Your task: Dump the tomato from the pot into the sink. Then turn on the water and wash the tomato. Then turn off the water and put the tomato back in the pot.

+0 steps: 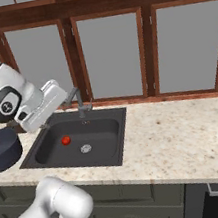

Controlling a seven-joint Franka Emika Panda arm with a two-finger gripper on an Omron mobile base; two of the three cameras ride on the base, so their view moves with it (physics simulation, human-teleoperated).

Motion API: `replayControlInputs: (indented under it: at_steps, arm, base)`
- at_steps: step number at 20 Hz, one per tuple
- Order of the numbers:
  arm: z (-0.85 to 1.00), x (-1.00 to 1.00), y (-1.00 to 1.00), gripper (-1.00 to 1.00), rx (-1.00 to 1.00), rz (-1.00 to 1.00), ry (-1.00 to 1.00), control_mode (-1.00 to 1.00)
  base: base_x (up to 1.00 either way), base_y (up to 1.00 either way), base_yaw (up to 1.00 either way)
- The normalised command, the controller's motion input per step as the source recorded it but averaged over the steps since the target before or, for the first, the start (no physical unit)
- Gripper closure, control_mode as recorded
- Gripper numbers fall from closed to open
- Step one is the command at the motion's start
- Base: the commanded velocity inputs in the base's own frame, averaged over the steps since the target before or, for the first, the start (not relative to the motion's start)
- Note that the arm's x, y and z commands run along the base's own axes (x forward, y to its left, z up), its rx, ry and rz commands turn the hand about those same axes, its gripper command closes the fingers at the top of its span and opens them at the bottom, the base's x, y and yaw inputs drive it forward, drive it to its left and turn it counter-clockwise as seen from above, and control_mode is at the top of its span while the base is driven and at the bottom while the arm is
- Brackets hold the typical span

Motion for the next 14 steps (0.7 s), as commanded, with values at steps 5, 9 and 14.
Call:
replayControlInputs:
  at_steps: [5, 9, 14]
  arm:
    - [-0.04, -0.48, 0.73, -1.0, 0.08, -0.35, -0.18, -1.0]
    - [-0.08, -0.02, 0.62, -1.0, 0.17, -0.38, -0.12, -1.0]
    - [-0.13, 0.0, 0.45, -1.0, 0.31, -0.37, -0.13, -1.0]
  base:
    - [0.0, 0.0, 0.0]
    - [0.0, 0.0, 0.0]
    - [0.0, 0.0, 0.0]
